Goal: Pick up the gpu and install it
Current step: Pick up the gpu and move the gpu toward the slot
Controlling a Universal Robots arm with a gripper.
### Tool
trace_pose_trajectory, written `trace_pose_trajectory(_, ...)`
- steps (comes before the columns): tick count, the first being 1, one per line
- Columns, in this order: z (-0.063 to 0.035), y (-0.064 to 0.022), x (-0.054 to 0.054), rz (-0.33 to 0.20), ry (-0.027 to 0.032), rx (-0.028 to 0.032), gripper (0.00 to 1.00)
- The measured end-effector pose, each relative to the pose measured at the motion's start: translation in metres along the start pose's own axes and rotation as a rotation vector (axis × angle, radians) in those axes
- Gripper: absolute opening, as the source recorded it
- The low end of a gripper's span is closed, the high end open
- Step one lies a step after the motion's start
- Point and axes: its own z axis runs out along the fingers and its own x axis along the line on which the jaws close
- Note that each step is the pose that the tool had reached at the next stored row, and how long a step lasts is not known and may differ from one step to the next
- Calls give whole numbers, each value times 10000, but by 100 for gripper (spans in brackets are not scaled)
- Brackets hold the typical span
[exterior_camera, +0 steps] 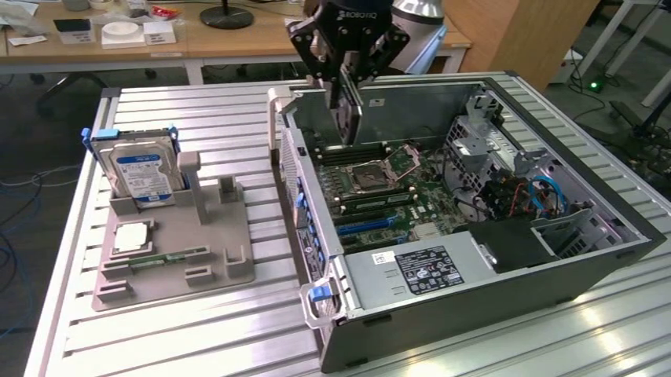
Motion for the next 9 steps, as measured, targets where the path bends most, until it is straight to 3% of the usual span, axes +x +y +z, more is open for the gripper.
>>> trace_pose_trajectory(9, 8, 9, -296, -7, -1, -1, 28)
